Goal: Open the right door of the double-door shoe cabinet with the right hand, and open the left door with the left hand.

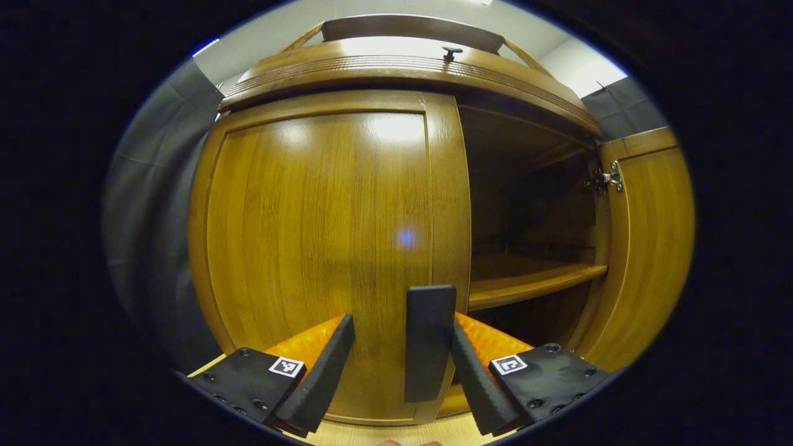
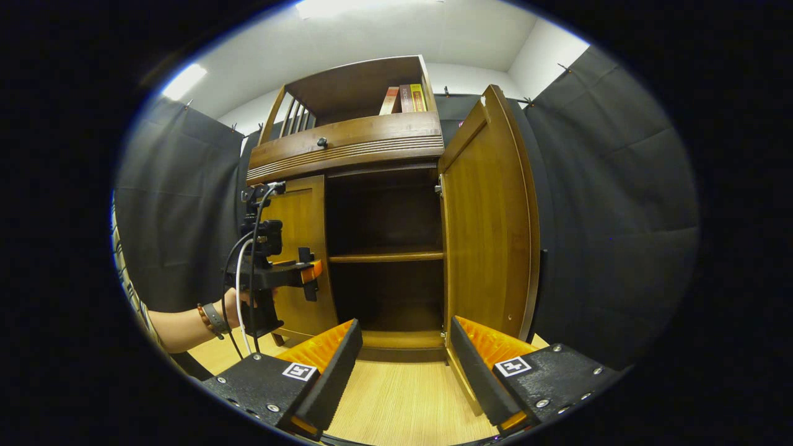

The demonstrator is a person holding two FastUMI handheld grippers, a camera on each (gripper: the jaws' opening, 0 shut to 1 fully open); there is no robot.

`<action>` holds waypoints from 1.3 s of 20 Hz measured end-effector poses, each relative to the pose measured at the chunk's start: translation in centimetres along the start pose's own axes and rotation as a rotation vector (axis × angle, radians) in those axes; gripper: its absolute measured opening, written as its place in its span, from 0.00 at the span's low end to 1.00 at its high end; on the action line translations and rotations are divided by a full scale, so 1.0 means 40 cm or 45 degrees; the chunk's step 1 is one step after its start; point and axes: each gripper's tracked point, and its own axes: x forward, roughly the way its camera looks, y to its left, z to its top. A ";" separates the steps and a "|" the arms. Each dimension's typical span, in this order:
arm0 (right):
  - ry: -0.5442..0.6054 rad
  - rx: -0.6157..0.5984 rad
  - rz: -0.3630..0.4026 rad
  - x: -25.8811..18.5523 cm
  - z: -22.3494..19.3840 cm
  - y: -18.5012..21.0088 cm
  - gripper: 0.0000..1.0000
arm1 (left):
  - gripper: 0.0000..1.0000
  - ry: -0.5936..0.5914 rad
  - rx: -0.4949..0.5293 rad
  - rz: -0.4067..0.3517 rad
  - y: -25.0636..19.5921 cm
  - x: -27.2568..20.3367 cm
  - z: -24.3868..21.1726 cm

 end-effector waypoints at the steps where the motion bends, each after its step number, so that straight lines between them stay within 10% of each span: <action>1: 0.003 -0.002 0.002 -0.001 -0.003 -0.001 0.89 | 0.96 -0.005 0.010 -0.006 0.000 0.001 0.005; 6: 0.009 -0.008 0.031 0.006 -0.002 0.019 0.89 | 0.39 0.004 0.054 -0.039 -0.064 -0.003 -0.006; 20: 0.072 -0.052 0.053 -0.037 -0.058 0.054 1.00 | 0.31 0.075 0.045 -0.128 -0.023 -0.213 0.007; 26: 0.082 -0.043 0.141 0.001 -0.061 0.108 1.00 | 0.31 0.057 0.001 -0.027 0.076 -0.386 0.012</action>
